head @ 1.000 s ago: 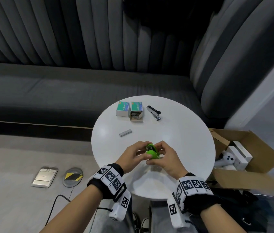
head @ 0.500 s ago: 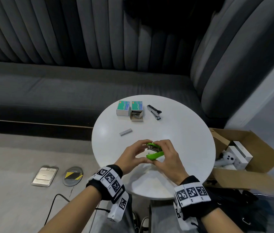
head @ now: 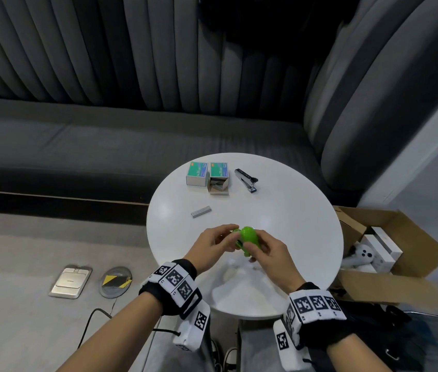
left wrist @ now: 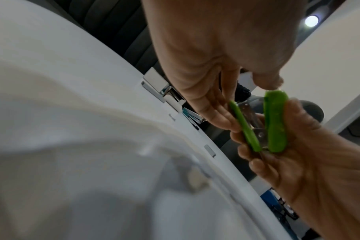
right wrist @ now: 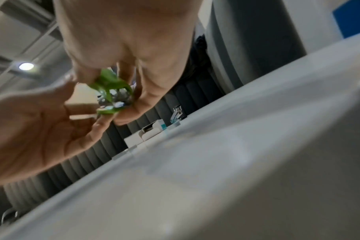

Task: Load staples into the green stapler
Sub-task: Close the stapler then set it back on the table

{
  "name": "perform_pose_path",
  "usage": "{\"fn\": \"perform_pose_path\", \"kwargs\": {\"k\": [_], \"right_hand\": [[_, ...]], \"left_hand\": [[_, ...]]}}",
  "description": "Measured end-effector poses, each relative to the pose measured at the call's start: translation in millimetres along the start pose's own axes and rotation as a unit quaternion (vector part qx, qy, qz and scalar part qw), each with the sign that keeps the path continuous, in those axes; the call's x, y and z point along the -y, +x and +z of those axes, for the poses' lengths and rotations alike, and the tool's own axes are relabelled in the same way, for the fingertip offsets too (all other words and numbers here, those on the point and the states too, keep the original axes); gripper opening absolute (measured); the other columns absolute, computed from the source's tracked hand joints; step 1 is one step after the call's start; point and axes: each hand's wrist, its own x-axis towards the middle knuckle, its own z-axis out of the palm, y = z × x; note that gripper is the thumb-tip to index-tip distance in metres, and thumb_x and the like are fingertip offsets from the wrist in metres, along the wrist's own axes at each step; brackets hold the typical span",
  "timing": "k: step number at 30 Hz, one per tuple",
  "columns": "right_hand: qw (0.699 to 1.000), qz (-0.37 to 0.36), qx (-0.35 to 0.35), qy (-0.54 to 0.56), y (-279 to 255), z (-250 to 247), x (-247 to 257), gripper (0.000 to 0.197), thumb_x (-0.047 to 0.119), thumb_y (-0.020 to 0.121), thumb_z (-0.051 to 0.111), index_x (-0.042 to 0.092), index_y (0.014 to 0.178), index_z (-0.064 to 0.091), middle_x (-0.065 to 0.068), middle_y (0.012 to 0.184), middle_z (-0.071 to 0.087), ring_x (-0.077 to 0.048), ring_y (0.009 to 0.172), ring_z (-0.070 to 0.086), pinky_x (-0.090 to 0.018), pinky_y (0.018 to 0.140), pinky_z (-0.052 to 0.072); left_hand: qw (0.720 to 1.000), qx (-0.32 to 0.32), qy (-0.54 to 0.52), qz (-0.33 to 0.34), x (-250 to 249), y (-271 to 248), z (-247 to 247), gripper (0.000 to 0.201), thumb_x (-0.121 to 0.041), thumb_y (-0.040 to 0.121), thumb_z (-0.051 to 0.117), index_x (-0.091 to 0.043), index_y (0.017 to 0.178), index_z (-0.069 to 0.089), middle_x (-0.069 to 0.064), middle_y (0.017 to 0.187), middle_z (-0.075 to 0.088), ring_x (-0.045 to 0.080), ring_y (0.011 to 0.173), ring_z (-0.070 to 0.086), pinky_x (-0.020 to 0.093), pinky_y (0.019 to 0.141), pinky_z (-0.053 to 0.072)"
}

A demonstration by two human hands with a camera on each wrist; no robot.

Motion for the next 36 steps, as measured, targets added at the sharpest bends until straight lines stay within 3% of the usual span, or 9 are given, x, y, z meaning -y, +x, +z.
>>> {"fn": "perform_pose_path", "kwargs": {"k": [1,4,7,11,17,24,29,34,36], "right_hand": [[0.999,0.023,0.004,0.034,0,-1,3,0.011,0.022,0.092,0.053,0.027,0.1,0.059,-0.014,0.09,0.065,-0.02,0.071,0.062,-0.041,0.067,0.054],[0.978,0.099,0.019,0.184,3,-6,8,0.027,0.026,0.099,0.034,0.011,0.114,0.052,-0.013,0.086,0.065,-0.016,0.059,0.06,-0.023,0.052,0.051],[0.943,0.135,0.045,0.302,2,-11,14,0.037,0.027,0.1,0.026,0.007,0.107,0.056,-0.011,0.072,0.066,-0.014,0.05,0.056,-0.02,0.046,0.046],[0.934,0.126,0.066,0.326,1,-11,21,0.039,0.026,0.1,0.023,0.007,0.099,0.057,-0.009,0.067,0.066,-0.013,0.047,0.055,-0.019,0.043,0.044],[0.962,0.05,0.047,0.264,-3,-15,22,0.028,0.016,0.098,0.03,0.02,0.106,0.057,-0.008,0.087,0.061,-0.014,0.06,0.062,-0.02,0.054,0.05],[0.986,-0.024,0.037,0.161,-4,-15,21,0.029,0.006,0.095,0.038,0.026,0.11,0.052,-0.002,0.098,0.06,-0.005,0.084,0.068,-0.022,0.074,0.058],[0.991,-0.049,0.022,0.123,-4,-15,22,0.03,-0.001,0.09,0.05,0.019,0.112,0.048,-0.002,0.095,0.059,0.002,0.083,0.065,-0.016,0.077,0.055],[0.998,-0.054,-0.002,0.045,-4,-17,22,0.036,0.001,0.079,0.067,0.03,0.097,0.055,0.0,0.088,0.062,-0.017,0.089,0.061,-0.03,0.088,0.05],[0.998,-0.063,-0.016,-0.014,-3,-17,24,0.034,0.006,0.076,0.071,0.032,0.092,0.056,0.003,0.086,0.065,-0.017,0.088,0.062,-0.026,0.085,0.048]], "left_hand": [[1.0,-0.003,-0.024,-0.003,-2,0,1,0.032,-0.018,0.093,0.046,-0.001,0.12,0.055,0.007,0.089,0.064,0.005,0.071,0.066,0.018,0.074,0.054],[0.998,-0.006,-0.059,0.002,-7,-2,2,0.024,-0.011,0.091,0.05,-0.001,0.111,0.06,0.002,0.08,0.065,0.001,0.064,0.066,0.014,0.065,0.053],[0.998,0.0,-0.068,0.02,-13,-3,4,0.021,-0.007,0.085,0.059,-0.012,0.106,0.063,0.001,0.075,0.064,0.005,0.062,0.061,0.017,0.068,0.052],[0.995,0.008,-0.095,0.038,-19,-5,7,0.028,0.001,0.08,0.063,-0.024,0.094,0.062,0.003,0.071,0.061,0.017,0.066,0.06,0.018,0.066,0.05],[0.993,0.005,-0.112,0.032,-24,-9,5,0.031,0.008,0.075,0.065,-0.012,0.098,0.058,0.002,0.082,0.061,-0.001,0.064,0.063,0.013,0.07,0.054],[0.993,-0.025,-0.107,0.036,-25,-12,9,0.038,0.002,0.073,0.07,-0.02,0.101,0.057,-0.003,0.091,0.063,-0.001,0.063,0.06,0.015,0.071,0.054],[0.992,-0.031,-0.11,0.046,-23,-11,12,0.041,0.004,0.074,0.069,-0.026,0.099,0.055,-0.002,0.091,0.063,0.002,0.066,0.061,0.017,0.071,0.054],[0.993,-0.029,-0.105,0.049,-22,-12,13,0.048,0.007,0.072,0.07,-0.026,0.102,0.054,-0.001,0.092,0.064,0.005,0.07,0.061,0.019,0.072,0.055],[0.993,-0.027,-0.106,0.048,-21,-11,12,0.051,0.009,0.072,0.068,-0.024,0.105,0.051,-0.002,0.092,0.066,0.001,0.066,0.061,0.017,0.069,0.054]]}}
